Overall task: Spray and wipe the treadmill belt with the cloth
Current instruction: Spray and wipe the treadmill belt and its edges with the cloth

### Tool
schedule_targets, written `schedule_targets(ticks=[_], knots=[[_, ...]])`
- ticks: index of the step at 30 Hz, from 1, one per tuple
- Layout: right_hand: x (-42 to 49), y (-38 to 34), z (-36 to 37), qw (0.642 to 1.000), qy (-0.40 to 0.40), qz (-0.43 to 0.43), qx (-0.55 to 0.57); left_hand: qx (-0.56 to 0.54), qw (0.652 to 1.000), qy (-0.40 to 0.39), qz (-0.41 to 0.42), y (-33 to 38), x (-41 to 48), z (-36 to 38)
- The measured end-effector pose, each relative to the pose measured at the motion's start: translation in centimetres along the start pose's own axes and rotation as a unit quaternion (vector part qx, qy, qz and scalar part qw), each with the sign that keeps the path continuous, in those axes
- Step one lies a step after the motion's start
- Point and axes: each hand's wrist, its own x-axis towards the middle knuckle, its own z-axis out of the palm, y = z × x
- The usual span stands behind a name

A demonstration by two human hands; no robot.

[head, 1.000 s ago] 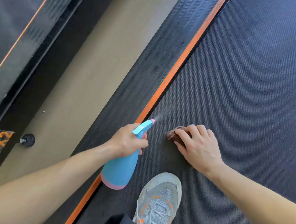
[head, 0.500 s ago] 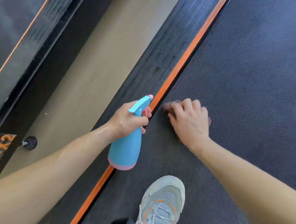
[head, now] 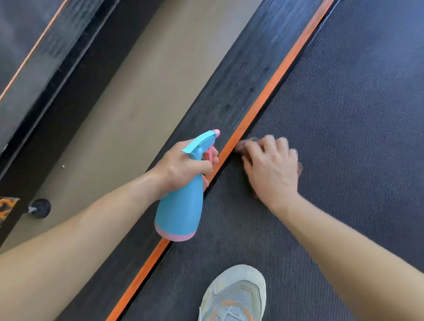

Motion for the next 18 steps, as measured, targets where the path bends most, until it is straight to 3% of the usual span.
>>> schedule_targets(ticks=[5,7,10,13,18], knots=[[-5.4,-2.2,0.7,0.982,-0.043,-0.183,0.035,-0.035,0.999,0.007,0.002,0.5,0.2,-0.4],[-2.5,-0.5,0.8,0.989,-0.023,-0.149,0.013,-0.035,0.999,0.005,0.000,0.4,0.3,-0.4],[3.2,2.8,0.1,1.000,0.004,-0.001,0.001,-0.023,1.000,-0.001,0.001,0.2,0.3,-0.5],[2.9,2.4,0.1,1.000,0.007,0.025,0.000,0.000,1.000,-0.004,0.001,0.3,0.3,-0.4],[-5.9,-1.5,0.6,0.984,-0.029,-0.167,0.047,0.000,1.000,0.000,0.002,0.8,0.2,-0.2]])
